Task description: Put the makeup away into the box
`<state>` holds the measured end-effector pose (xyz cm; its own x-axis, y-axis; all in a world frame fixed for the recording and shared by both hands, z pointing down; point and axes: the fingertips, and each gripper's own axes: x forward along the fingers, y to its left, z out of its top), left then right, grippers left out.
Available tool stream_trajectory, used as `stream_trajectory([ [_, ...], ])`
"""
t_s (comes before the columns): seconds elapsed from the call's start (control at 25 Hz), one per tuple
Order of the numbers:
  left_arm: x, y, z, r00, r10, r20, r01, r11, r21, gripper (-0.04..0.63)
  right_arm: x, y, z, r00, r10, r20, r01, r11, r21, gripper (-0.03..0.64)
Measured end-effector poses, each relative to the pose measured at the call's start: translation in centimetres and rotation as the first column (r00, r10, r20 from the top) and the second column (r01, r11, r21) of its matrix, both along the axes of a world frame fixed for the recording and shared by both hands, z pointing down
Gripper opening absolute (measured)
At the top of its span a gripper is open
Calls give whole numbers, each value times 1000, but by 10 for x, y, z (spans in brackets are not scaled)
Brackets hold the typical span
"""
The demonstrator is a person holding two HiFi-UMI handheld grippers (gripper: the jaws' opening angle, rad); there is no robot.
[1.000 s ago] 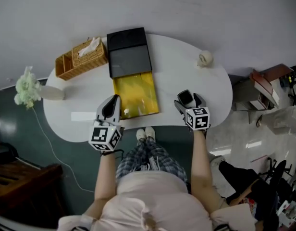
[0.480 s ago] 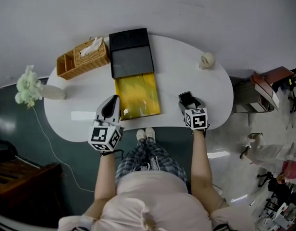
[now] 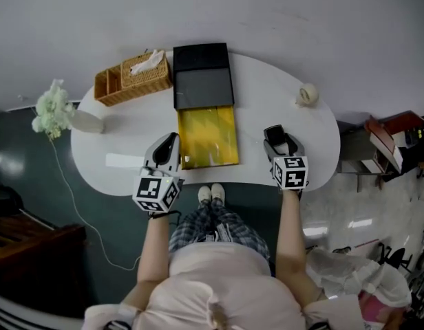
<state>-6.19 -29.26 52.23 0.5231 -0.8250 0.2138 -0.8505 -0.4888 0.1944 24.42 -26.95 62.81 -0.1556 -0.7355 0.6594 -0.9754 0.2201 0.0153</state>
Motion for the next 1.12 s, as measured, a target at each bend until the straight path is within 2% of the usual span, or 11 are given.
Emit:
stream_trajectory([
  [0.28, -16, 1, -6, 999, -42, -1, 42, 999, 10, 40, -53, -36, -58, 992, -127, 3, 125, 985, 121, 321],
  [0.56, -44, 6, -5, 994, -109, -2, 109, 994, 10, 38, -128, -64, -80, 960, -277, 29, 269, 949, 164, 321],
  [0.84, -68, 7, 2, 987, -160, -1, 160, 987, -5, 40, -200, -68, -62, 913, -403, 66, 394, 912, 118, 321],
  [1.12, -86, -5, 14, 981, -193, -5, 193, 981, -34, 38, -232, -70, -23, 898, -431, 88, 434, 901, -14, 321],
])
